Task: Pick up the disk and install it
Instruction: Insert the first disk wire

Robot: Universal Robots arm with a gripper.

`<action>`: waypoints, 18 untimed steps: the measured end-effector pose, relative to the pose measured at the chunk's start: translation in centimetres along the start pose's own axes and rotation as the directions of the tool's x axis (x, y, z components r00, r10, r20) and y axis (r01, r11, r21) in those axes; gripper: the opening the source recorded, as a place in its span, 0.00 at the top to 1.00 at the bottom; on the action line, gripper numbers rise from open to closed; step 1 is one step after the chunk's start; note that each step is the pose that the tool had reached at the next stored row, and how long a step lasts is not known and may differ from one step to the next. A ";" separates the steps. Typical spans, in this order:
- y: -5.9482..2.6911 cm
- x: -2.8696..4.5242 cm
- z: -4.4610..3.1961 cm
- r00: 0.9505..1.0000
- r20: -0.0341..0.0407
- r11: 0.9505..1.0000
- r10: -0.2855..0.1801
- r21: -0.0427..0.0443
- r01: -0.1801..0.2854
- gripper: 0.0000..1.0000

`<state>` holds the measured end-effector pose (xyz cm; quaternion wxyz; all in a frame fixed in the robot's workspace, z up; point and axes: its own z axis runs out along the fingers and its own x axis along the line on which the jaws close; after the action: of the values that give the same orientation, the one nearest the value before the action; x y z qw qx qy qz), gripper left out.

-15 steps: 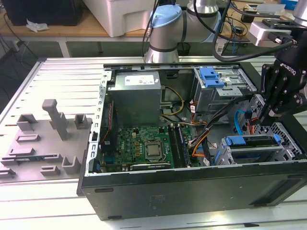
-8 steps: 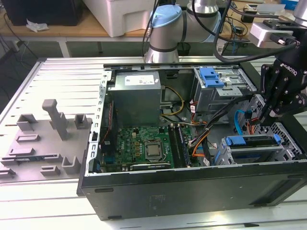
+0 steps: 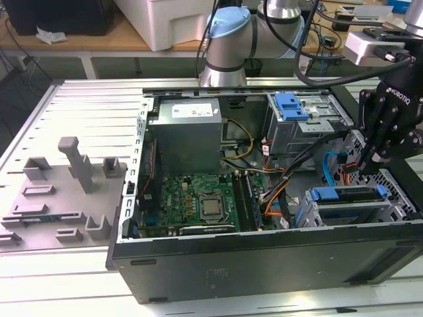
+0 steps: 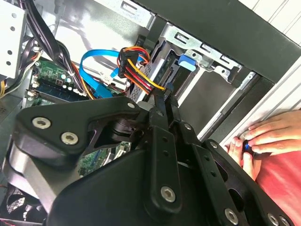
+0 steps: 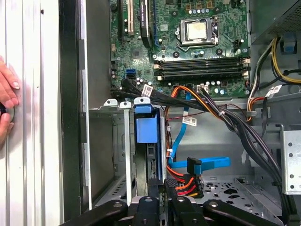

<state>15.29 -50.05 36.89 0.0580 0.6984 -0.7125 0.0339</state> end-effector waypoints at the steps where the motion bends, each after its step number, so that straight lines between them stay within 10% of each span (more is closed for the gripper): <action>1: 0.00 0.00 0.00 1.000 0.000 1.000 0.000 0.000 0.000 0.83; 18: -0.22 0.51 0.15 1.000 0.000 1.000 0.000 0.000 0.000 0.83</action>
<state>15.49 -50.58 36.79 0.0580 0.6984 -0.7125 0.0338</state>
